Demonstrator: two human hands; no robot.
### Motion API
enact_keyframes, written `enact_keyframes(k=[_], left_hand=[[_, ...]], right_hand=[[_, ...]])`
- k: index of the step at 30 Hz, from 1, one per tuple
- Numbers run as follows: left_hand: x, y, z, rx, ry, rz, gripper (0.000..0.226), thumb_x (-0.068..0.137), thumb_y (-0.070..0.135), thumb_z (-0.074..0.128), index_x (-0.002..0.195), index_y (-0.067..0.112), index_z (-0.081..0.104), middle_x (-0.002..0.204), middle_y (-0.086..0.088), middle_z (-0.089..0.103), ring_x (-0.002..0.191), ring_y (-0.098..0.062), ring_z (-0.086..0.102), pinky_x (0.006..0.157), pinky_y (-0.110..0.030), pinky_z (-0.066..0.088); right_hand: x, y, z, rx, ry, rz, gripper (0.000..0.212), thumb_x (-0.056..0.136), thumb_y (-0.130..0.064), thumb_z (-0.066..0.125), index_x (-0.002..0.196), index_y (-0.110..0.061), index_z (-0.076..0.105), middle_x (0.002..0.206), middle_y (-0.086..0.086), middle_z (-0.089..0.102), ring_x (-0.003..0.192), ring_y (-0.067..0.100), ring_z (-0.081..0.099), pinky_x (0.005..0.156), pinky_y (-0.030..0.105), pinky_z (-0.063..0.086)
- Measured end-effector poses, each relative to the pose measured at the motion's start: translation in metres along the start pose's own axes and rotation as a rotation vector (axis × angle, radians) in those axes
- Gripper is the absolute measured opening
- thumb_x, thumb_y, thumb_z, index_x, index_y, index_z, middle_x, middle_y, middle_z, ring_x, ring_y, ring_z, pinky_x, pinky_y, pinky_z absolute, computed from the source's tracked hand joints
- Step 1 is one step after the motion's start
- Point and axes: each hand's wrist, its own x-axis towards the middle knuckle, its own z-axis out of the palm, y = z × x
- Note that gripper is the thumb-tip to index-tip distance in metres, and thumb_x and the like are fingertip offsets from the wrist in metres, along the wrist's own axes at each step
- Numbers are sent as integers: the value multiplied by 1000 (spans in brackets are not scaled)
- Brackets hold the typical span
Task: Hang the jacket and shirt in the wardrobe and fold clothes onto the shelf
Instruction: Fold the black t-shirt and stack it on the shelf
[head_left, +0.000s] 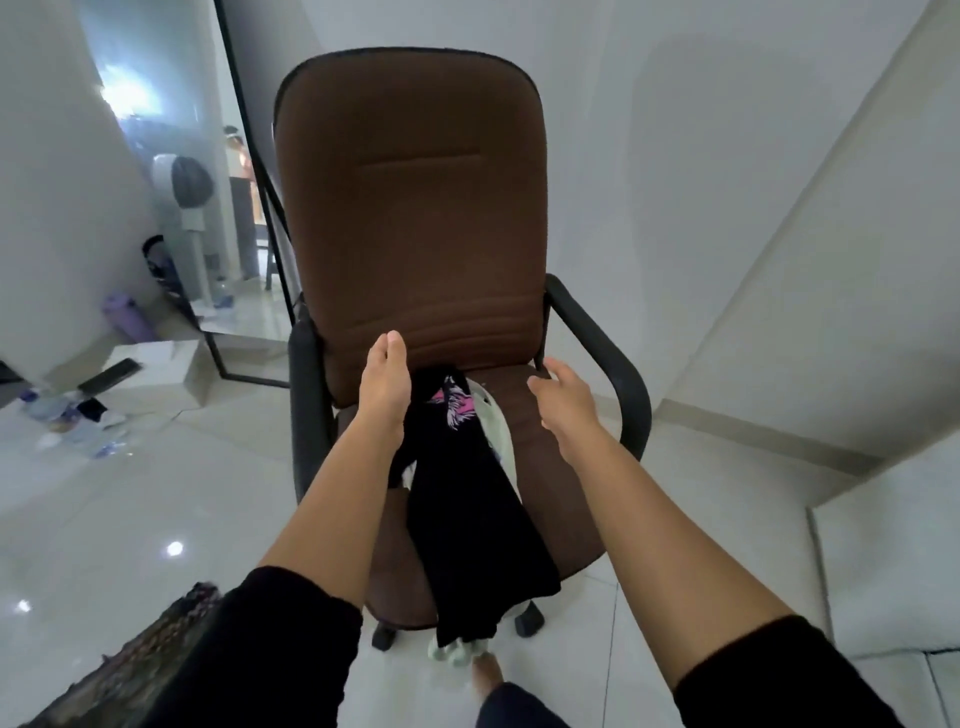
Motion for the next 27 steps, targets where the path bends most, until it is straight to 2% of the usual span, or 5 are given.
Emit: enact_keyframes(k=[4,6,13,23,27], left_hand=[[63,-16,13,89,51,-70,55,97,49,31,146,24,31,147,0,39,134,-22,37,113,-45,30],[96,-26,20,160,78,-114,55,97,48,32,146,22,32,146,-2,41,131,-25,40,111,-44,33],[202,-86,40,511,68,-326,50,97,44,37,135,13,49,136,-12,51,124,-32,47,104,-36,37],[337,-170,43,955,-94,-421,53,95,44,42,137,12,45,138,-17,46,125,-35,45,100,-38,38],[362,-206,40,975,-68,-512,65,89,47,53,143,15,35,143,-15,39,130,-36,39,108,-48,36]], right_hand=[[76,13,25,-109,-72,57,49,94,-23,50,142,-27,40,104,4,49,67,6,42,60,22,39],[117,21,39,-170,-105,93,49,94,-23,51,142,-26,40,100,3,46,62,5,37,56,21,34],[231,40,95,-400,-265,176,50,92,-24,53,141,-23,43,135,8,53,119,26,55,99,34,43],[356,93,186,-605,-371,189,48,93,-24,54,140,-22,43,134,4,55,116,24,57,82,24,42],[383,119,209,-603,-342,210,50,92,-22,55,140,-22,42,135,5,55,121,23,54,93,23,41]])
